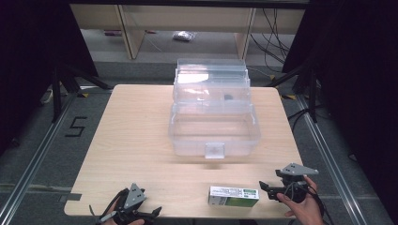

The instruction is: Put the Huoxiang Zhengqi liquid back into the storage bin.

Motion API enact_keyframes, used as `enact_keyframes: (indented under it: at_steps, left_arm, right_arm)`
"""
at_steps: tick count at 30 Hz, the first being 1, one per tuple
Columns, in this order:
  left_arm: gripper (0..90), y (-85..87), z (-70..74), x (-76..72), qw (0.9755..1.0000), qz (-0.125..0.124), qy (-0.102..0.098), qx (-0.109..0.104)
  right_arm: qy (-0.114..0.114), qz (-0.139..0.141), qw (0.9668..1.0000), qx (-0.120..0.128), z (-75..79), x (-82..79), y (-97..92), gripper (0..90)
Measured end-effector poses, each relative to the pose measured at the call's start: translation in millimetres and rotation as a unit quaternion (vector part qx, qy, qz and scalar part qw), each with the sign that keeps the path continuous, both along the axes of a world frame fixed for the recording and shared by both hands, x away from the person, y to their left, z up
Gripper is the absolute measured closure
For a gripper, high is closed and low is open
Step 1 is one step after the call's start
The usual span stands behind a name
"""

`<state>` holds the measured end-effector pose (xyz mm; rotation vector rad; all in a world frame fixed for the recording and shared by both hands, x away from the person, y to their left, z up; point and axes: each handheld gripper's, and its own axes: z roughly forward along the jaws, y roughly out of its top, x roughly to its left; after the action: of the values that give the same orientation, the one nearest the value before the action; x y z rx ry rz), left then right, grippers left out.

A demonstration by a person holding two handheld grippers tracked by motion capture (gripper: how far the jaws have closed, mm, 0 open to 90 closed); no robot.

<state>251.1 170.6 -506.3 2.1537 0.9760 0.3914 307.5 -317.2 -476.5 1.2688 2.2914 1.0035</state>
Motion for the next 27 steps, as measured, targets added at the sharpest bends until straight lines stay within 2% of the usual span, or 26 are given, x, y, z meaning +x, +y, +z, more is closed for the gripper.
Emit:
enact_keyframes:
  at_steps: [1, 2, 4, 5, 6, 7, 9, 10, 11, 12, 13, 14, 15, 16, 18, 19, 20, 21, 22, 25, 26, 27]
  left_arm:
    - [15.1, 0.9, -0.1, 1.2, 0.9999, 0.0, -0.001, 0.011]
    - [15.1, 0.7, 0.0, 0.6, 1.0, -0.001, -0.004, 0.009]
    - [15.1, 1.6, 0.1, 0.8, 0.9999, -0.003, 0.0, 0.016]
    - [15.1, 1.2, 0.1, 0.8, 0.9999, -0.001, -0.003, 0.012]
    - [15.1, 1.4, 0.1, 1.2, 0.9999, -0.001, -0.003, 0.012]
    - [15.1, 1.4, 0.1, 1.2, 0.9999, -0.001, -0.003, 0.012]
    - [15.1, -0.1, -0.7, 0.3, 1.0, 0.001, -0.002, 0.0]
    - [15.1, 0.1, -0.5, 0.4, 1.0, 0.001, -0.001, 0.001]
    - [15.1, 0.2, -0.4, 0.5, 1.0, 0.001, -0.001, 0.001]
    - [15.1, 0.3, -0.3, 0.7, 1.0, 0.001, -0.001, 0.001]
    - [15.1, 0.2, -0.4, 0.8, 1.0, 0.001, -0.001, 0.001]
    - [15.1, 0.1, -0.6, 0.8, 1.0, 0.001, -0.001, 0.001]
    - [15.1, 1.0, -0.4, 1.0, 1.0, -0.002, 0.001, 0.007]
    - [15.1, 0.2, -0.8, 0.7, 1.0, 0.002, 0.0, 0.0]
    - [15.1, 0.4, -0.3, 0.9, 1.0, 0.002, -0.001, 0.001]
    - [15.1, 0.3, -0.5, 0.8, 1.0, 0.002, -0.001, 0.001]
    - [15.1, 0.2, -0.7, 0.6, 1.0, 0.002, -0.001, 0.001]
    - [15.1, 2.5, 0.4, 1.5, 0.9998, -0.007, 0.0, 0.019]
    - [15.2, 1.4, -0.3, 1.4, 0.9999, -0.001, -0.001, 0.011]
    - [15.1, 1.1, -0.4, 1.4, 1.0, 0.0, -0.001, 0.009]
    - [15.1, 1.2, -0.5, 1.4, 0.9999, 0.0, -0.001, 0.011]
    - [15.2, 0.0, -1.0, 0.6, 1.0, 0.002, 0.0, -0.001]
  right_arm:
    - [0.0, -0.002, 1.0, -0.004, 1.3, -0.4, -0.3, 19.4]
    - [0.018, -0.006, 0.9997, 0.015, 2.7, -2.1, 2.0, 19.4]
    - [0.0, 0.013, 0.9999, -0.003, 8.2, -1.7, -0.5, 18.3]
    - [0.003, 0.01, 0.9999, -0.005, 10.3, -2.8, -0.3, 18.3]
    - [0.011, 0.009, 0.9999, 0.01, 12.0, -4.8, 1.7, 18.2]
    - [0.011, 0.009, 0.9999, 0.01, 12.0, -4.8, 1.7, 18.2]
    - [0.012, 0.015, 0.9997, 0.016, 19.5, -7.4, -0.5, 16.7]
    - [0.012, 0.015, 0.9997, 0.011, 21.9, -8.1, -1.5, 16.7]
    - [0.001, 0.029, 0.9996, 0.003, 22.1, -6.7, -3.3, 16.6]
    - [0.006, 0.026, 0.9996, 0.008, 24.0, -7.5, -2.9, 16.6]
    - [-0.001, 0.03, 0.9995, 0.0, 26.0, -7.0, -4.0, 16.6]
    - [0.012, 0.025, 0.9996, 0.008, 28.3, -9.8, -2.6, 16.6]
    - [0.003, 0.032, 0.9995, -0.001, 30.3, -9.7, -3.7, 16.5]
    - [0.008, 0.035, 0.9994, 0.003, 31.9, -11.6, -2.4, 16.6]
    - [-0.007, 0.044, 0.999, -0.008, 35.3, -13.3, -2.8, 16.7]
    - [0.011, 0.031, 0.9995, 0.004, 38.0, -17.5, 0.0, 16.7]
    - [-0.014, 0.05, 0.9986, -0.008, 38.3, -16.0, -1.6, 16.7]
    - [-0.003, 0.049, 0.9988, -0.005, 41.5, -18.6, -0.5, 16.7]
    - [-0.01, 0.055, 0.9984, -0.008, 44.2, -19.3, -0.9, 16.8]
    - [-0.003, 0.058, 0.9983, 0.002, 49.0, -23.7, 1.8, 16.9]
    - [-0.009, 0.064, 0.9979, -0.002, 50.7, -24.2, 1.9, 17.1]
    - [-0.014, 0.066, 0.9977, -0.005, 51.9, -25.0, 2.5, 17.2]
